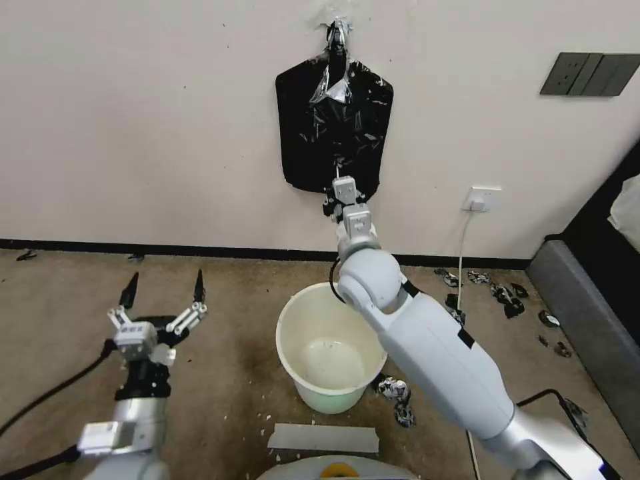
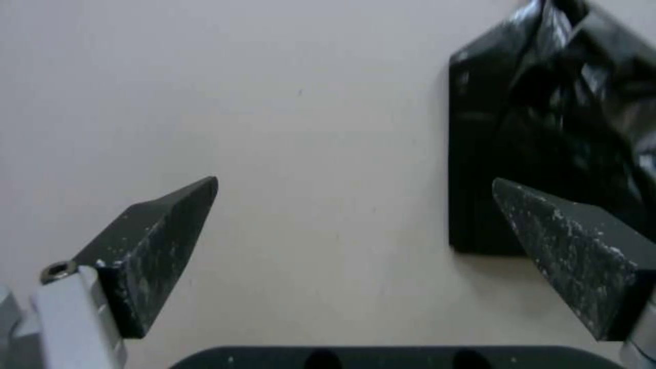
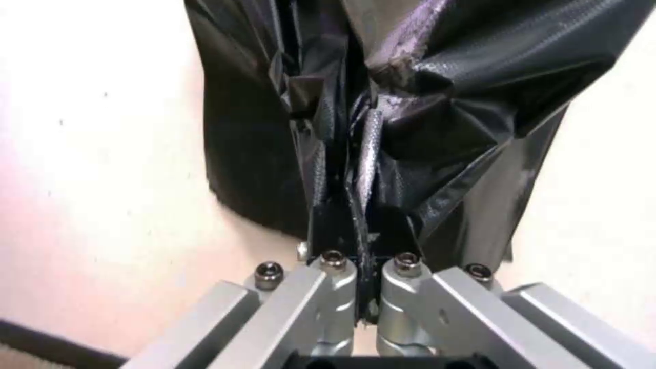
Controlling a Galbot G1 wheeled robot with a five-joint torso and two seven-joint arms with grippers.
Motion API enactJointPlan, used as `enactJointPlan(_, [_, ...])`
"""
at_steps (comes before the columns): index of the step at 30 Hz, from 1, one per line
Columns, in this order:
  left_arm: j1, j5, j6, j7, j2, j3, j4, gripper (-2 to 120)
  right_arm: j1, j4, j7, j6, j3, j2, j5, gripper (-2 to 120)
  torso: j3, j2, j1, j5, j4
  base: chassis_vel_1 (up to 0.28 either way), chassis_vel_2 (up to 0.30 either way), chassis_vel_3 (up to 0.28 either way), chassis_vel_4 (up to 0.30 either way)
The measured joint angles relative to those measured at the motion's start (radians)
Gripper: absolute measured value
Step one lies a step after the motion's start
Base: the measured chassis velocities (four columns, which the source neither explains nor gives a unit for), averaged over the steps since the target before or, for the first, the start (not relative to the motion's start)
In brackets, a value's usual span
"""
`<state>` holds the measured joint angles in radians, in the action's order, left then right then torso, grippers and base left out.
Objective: Place a trash bag onto the trash bin.
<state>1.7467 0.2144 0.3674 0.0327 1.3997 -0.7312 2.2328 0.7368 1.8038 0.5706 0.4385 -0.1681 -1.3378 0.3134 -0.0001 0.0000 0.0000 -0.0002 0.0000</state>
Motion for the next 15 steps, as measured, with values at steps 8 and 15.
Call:
enactJointPlan(8, [-0.065, 0.175, -0.064, 0.003, -0.174, -0.092, 0.045, 100, 0.03, -0.004, -0.018, -0.01, -0.025, -0.004, -0.025, 0, 0.0, 0.0, 0.0, 0.0, -0.0002, 0.0, 0.0, 0.0, 0.0])
enactJointPlan(15, [-0.097, 0.28, -0.092, 0.001, -0.307, -0.124, 0.058, 100, -0.031, -0.032, -0.03, -0.028, -0.067, -0.025, -0.051, 0, 0.0, 0.0, 0.0, 0.0, 0.0002, 0.0, 0.0, 0.0, 0.0])
